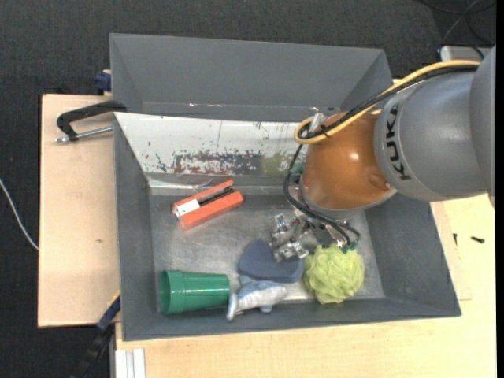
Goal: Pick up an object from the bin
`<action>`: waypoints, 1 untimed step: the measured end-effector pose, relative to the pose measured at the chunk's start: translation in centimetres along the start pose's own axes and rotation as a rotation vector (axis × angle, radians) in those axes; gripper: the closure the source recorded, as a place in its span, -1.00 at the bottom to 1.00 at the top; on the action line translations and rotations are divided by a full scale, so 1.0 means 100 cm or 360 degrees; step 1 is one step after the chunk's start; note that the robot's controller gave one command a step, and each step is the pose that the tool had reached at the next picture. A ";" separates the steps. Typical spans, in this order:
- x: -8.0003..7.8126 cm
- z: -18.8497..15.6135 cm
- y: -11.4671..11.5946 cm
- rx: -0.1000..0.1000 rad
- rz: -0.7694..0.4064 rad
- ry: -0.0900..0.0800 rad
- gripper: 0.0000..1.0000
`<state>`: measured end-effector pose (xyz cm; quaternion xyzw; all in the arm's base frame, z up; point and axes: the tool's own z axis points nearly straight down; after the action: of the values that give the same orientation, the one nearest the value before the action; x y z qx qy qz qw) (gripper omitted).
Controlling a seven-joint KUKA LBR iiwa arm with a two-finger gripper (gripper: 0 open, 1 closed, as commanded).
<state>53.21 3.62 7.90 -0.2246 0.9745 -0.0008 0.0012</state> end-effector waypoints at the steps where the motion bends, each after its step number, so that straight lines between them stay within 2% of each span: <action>1: 0.000 0.000 0.000 0.0000 0.0000 0.0000 1.00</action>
Offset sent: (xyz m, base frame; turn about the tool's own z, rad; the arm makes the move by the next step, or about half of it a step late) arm 0.0000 0.0000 0.0000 0.0000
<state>53.21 3.61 7.87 -0.2245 0.9745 -0.0007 0.0012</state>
